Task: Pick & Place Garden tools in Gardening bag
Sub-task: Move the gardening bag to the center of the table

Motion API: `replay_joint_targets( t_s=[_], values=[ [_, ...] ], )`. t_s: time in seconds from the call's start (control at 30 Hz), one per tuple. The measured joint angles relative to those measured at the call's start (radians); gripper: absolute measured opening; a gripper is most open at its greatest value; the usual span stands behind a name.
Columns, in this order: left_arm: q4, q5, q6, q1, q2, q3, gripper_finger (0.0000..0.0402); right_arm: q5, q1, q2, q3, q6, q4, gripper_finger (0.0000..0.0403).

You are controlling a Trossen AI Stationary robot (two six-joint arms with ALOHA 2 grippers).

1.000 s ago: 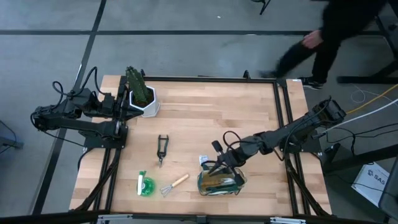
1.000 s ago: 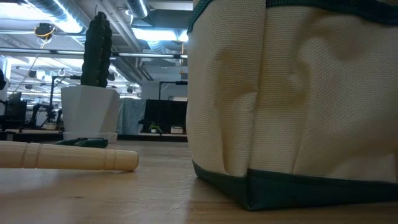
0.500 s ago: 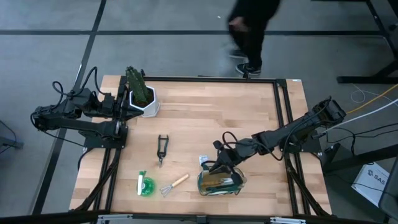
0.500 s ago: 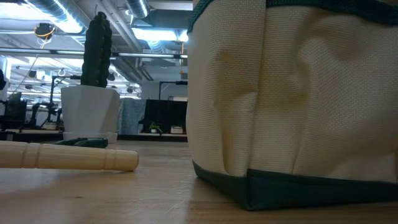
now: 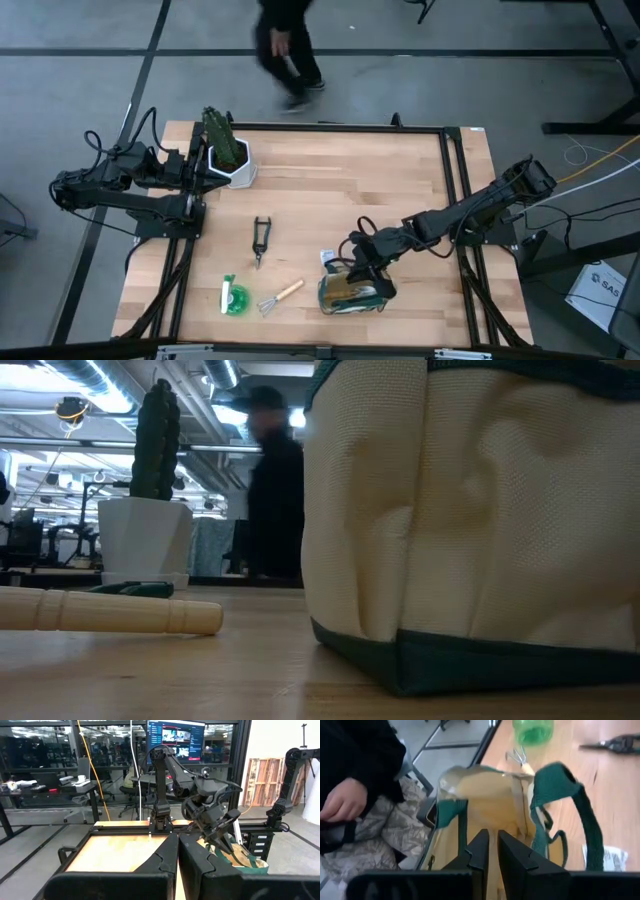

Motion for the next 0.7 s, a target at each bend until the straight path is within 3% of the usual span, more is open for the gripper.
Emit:
replay_joint_targets(
  t_s=[0.7],
  values=[
    [0.0,0.0,0.0,0.0,0.0,0.0,0.0006,-0.005,0.001,0.0,0.0,0.056,-0.118,0.0052]
  ],
)
